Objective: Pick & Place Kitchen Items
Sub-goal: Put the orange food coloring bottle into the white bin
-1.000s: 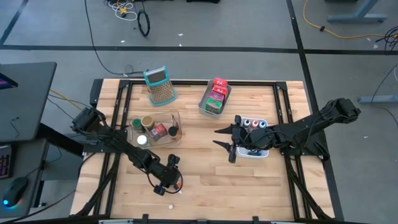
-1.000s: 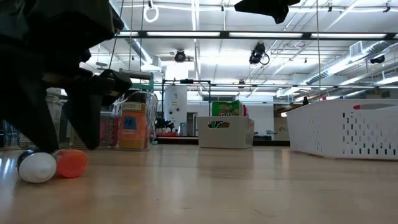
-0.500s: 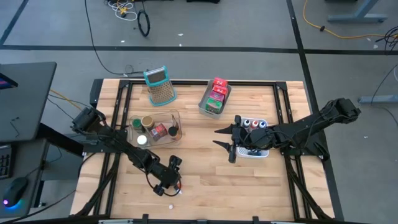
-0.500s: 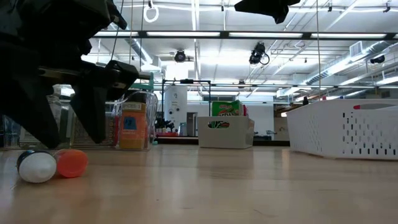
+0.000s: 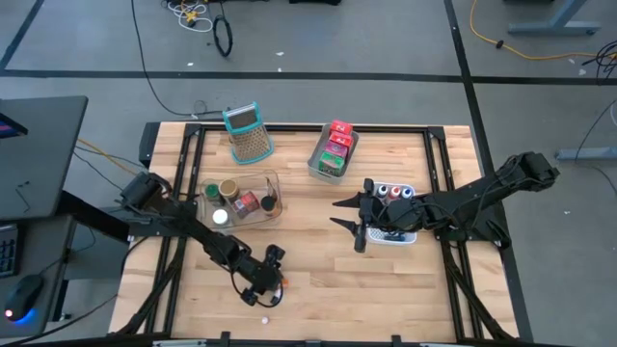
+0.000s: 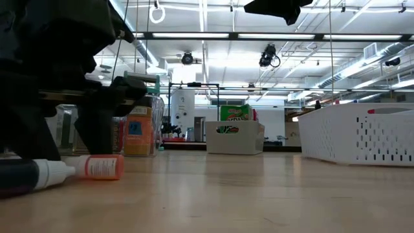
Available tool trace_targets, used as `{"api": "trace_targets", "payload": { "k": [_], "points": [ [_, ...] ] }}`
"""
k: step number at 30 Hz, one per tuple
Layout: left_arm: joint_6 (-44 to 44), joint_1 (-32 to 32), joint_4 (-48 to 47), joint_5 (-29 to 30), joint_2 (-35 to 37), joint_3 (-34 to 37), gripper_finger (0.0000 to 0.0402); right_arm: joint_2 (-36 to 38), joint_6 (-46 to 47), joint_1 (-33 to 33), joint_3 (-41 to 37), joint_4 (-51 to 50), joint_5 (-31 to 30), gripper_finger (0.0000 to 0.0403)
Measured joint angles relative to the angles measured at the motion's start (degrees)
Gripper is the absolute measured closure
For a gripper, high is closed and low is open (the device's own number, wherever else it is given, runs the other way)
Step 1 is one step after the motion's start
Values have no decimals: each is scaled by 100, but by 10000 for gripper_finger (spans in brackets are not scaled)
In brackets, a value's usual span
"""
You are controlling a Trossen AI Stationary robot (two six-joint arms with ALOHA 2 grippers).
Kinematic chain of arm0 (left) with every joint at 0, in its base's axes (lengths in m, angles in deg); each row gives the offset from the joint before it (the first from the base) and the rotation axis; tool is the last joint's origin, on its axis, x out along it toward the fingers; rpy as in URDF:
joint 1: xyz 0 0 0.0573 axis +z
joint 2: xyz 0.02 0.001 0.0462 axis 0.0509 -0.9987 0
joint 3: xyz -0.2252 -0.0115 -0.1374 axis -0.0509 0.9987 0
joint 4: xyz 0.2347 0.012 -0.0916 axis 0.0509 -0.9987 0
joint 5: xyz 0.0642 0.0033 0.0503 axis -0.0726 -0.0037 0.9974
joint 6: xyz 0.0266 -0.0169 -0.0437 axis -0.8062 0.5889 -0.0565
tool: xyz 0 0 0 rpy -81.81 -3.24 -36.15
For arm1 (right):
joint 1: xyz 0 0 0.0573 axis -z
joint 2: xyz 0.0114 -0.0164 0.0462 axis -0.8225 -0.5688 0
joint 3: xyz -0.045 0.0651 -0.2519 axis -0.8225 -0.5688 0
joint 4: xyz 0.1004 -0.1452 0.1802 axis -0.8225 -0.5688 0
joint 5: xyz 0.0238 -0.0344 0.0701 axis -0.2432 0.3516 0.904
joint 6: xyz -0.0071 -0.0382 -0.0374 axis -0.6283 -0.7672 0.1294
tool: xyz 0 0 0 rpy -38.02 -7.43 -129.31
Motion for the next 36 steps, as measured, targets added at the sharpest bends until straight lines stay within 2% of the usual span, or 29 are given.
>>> {"api": "trace_targets", "payload": {
  "k": [4, 12, 15, 20, 24, 28, 30, 33, 36],
  "points": [
    [-168, 10, 122, 17, -12, 5, 232, 0, -3, 0, -1, -4, 0, 208],
    [300, 175, 169, -19, -25, 10, 316, 0, 4, 0, 0, -3, 0, 208],
    [425, 242, 291, 169, -29, 13, 328, 0, 19, -1, 0, 1, 0, 208],
    [172, 371, 333, 1177, -48, -4, 319, 0, 22, -1, -2, 2, 0, 208],
    [-48, 558, 423, 2262, -56, -188, 313, 0, 134, 0, -1, -72, 7, 208],
    [-469, 735, 973, 3565, -53, -359, 327, 0, 959, 36, -2, -233, 1, 208],
    [-890, 837, 1457, 4030, -42, -428, 327, 0, 1447, 76, -2, -365, 3, 208],
    [-1791, 956, 2308, 4346, -40, -566, 318, 0, 1989, 149, -2, -577, -2, 208],
    [-2560, 1022, 2805, 4368, -34, -784, 310, 0, 2434, 217, -2, -866, -2, 208]
  ]
}}
